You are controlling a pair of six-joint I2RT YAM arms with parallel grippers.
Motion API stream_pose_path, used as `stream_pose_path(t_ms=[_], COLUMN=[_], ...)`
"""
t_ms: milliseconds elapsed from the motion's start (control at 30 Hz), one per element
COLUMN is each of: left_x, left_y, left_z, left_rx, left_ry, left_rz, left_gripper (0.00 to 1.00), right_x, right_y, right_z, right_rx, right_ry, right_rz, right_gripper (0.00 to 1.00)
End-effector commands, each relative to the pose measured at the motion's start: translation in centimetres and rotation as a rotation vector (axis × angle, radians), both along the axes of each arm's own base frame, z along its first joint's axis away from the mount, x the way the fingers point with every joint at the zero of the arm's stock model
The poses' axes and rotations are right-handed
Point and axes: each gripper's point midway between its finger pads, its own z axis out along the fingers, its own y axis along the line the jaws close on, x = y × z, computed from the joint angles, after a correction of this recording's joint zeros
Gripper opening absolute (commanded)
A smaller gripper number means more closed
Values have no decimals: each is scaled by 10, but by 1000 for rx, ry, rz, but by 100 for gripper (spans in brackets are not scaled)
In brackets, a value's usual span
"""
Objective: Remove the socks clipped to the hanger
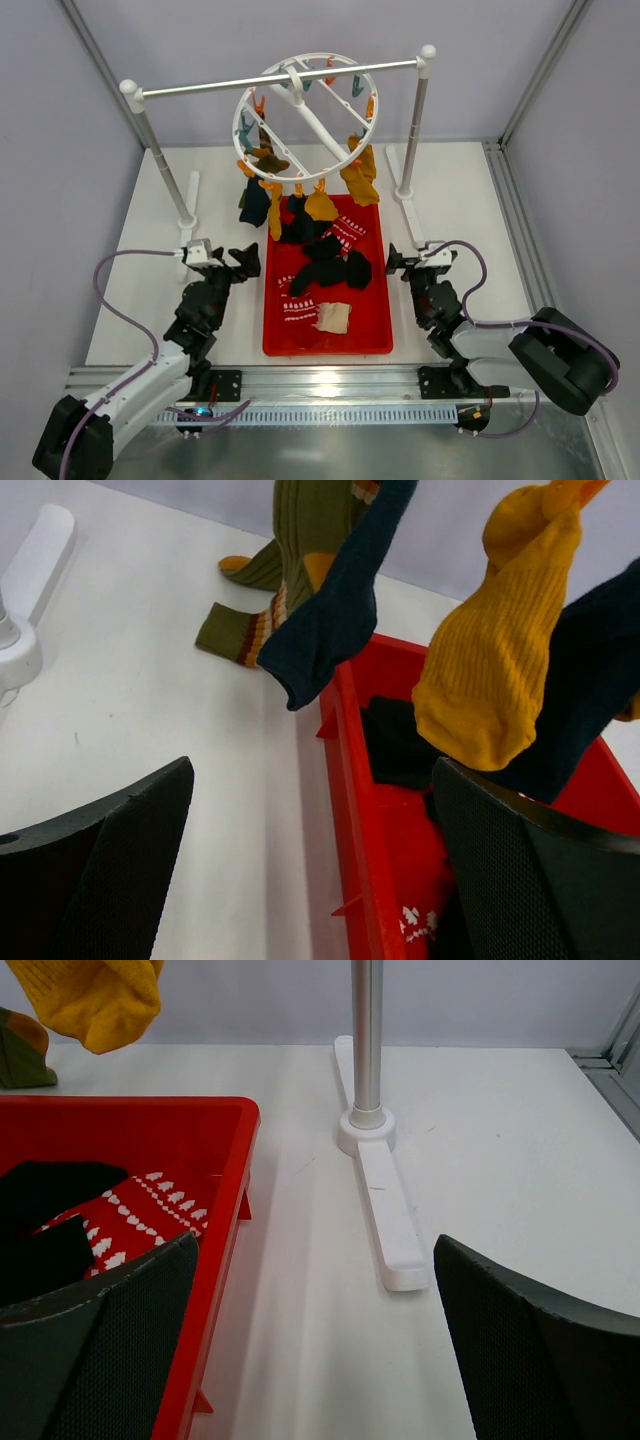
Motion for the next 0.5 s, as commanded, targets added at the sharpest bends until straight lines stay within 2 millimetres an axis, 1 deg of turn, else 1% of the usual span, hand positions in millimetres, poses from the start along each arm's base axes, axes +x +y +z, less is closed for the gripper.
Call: stream_pose_path(t_ms=[0,33,67,100,167,200,233,267,300,333,367,400,433,467], left_x=[-7,-11,-18,-24,-33,-41,-43,-50,-50,-46,-46,-43,-36,-26], left_y=[-20,-26,-40,-48,-61,-75,-81,-92,-97,-101,-109,-112,-110,-112], left_z=[22,22,27,34,41,42,47,48,49,47,47,44,42,34], left_rx=[-23,-25,-31,-44,-50,-53,-51,-47,-40,-25,-4,12,22,54], left_ry=[-69,-68,-80,-102,-121,-123,-127,-126,-126,-113,-110,-97,-83,-48], left_rz=[-86,-113,-169,-204,-260,-310,-329,-368,-376,-356,-366,-353,-313,-268], left_gripper=[99,100,100,100,99,100,100,100,100,100,100,100,100,100], right_x=[-4,-3,-3,-3,-3,-3,-3,-3,-4,-4,-4,-4,-5,-5], right_y=[-4,-4,-4,-4,-4,-4,-4,-4,-4,-5,-5,-5,-5,-6], right_z=[18,18,18,18,18,18,18,18,18,18,18,18,19,18], right_rx=[92,93,93,90,91,92,95,94,97,97,97,97,99,97], right_ry=[-77,-78,-76,-75,-75,-75,-76,-77,-77,-78,-80,-80,-82,-80], right_rz=[-12,-13,-16,-18,-20,-18,-18,-17,-16,-18,-16,-16,-13,-13], right_gripper=[100,100,100,100,100,100,100,99,100,100,100,100,100,100])
